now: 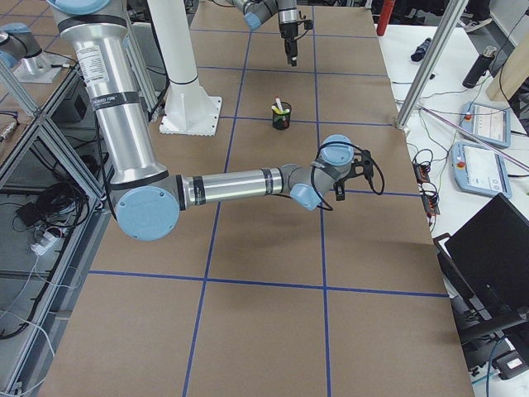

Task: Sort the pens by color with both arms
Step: 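Lower the left gripper to the pen cup while the right gripper withdraws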

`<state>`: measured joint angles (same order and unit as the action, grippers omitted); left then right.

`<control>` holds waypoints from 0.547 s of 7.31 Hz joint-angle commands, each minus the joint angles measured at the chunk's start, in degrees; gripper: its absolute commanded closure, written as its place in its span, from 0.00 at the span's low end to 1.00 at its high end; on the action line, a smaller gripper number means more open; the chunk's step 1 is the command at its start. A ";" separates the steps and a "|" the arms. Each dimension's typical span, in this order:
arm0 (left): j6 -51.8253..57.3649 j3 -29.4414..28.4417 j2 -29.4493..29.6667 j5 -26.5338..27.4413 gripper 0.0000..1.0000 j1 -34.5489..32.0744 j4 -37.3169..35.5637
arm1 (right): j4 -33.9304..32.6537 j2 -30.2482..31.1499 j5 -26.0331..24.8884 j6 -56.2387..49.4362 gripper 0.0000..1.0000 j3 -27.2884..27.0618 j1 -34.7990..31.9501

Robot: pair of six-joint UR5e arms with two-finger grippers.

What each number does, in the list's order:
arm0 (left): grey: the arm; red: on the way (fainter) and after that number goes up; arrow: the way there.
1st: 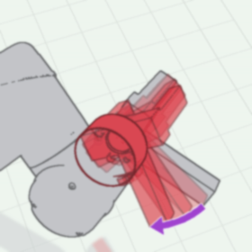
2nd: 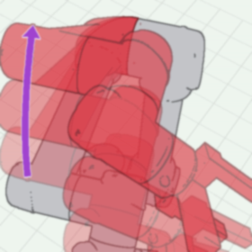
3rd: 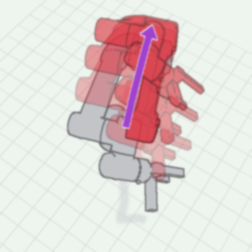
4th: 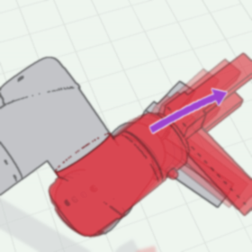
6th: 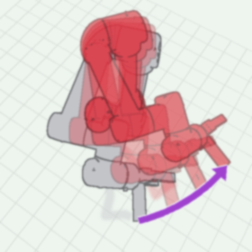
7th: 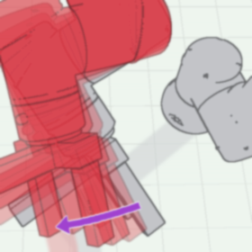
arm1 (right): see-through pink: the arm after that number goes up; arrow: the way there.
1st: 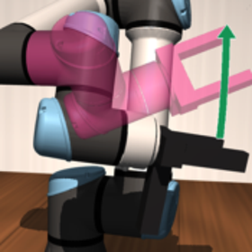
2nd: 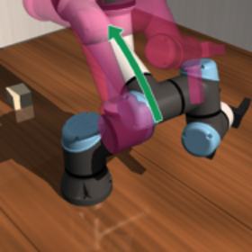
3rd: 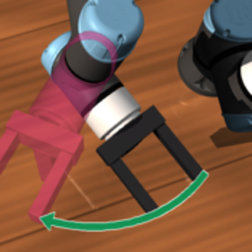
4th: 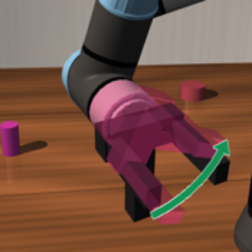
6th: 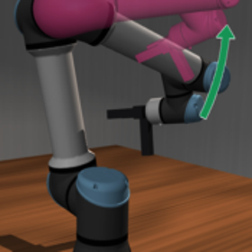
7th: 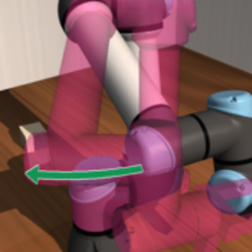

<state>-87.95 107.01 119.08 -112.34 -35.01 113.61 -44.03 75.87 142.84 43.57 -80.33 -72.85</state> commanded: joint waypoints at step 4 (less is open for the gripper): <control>-4.34 -7.33 6.43 8.51 0.00 6.71 1.09 | 0.09 1.83 0.34 -1.03 0.01 0.70 -0.63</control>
<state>-91.73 100.69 125.15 -107.44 -28.82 114.72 -43.96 77.48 143.28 42.54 -79.64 -73.50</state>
